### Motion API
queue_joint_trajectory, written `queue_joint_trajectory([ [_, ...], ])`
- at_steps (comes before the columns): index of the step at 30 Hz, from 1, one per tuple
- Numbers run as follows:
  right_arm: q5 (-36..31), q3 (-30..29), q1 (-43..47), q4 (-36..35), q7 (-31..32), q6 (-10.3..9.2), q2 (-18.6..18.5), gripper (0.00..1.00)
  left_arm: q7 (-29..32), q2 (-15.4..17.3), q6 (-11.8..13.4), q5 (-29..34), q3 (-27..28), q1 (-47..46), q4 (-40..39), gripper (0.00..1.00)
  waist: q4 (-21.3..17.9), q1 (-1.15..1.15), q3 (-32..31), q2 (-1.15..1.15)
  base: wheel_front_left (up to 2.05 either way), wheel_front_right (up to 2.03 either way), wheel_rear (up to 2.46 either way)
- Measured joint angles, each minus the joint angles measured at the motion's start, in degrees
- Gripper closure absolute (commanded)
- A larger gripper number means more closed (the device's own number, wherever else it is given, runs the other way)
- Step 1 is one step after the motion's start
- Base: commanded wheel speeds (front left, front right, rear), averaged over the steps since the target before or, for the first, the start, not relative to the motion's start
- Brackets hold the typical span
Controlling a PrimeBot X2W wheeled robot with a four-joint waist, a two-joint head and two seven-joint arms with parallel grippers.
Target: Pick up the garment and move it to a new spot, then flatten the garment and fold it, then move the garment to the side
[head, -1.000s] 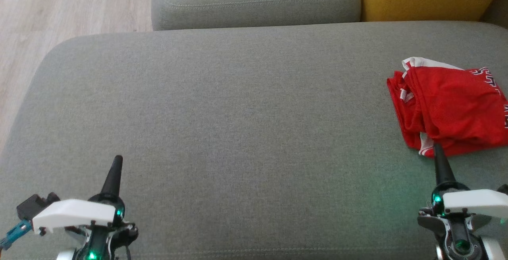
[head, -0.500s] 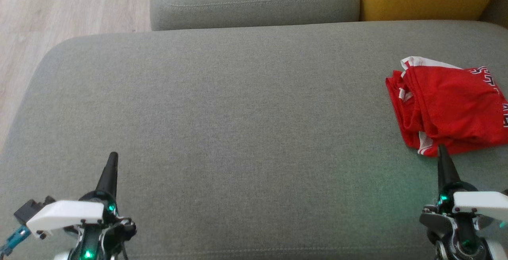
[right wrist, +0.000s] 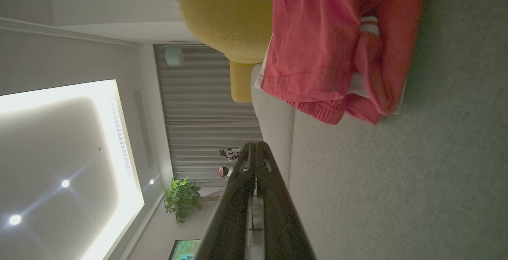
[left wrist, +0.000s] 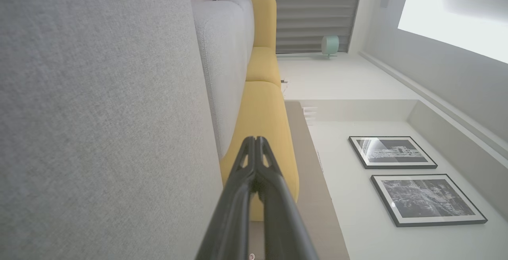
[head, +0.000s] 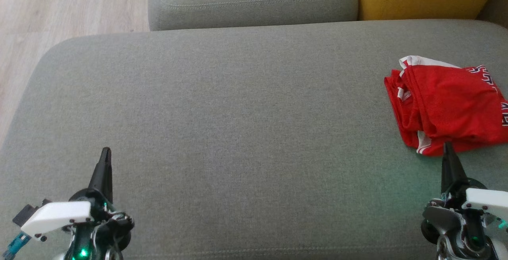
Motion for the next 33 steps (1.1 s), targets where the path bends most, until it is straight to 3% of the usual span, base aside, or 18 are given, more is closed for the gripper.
queue_joint_trajectory([
  [33, 1.05, -0.11, 0.0, 0.11, 0.0, 0.0, 0.0, 1.0, 0.49, -0.42, -0.18, -1.11, 0.98, -0.07, 0.2, 1.0, -0.02, 0.0, 0.0, 0.0, 0.0, 0.0, 0.0],
])
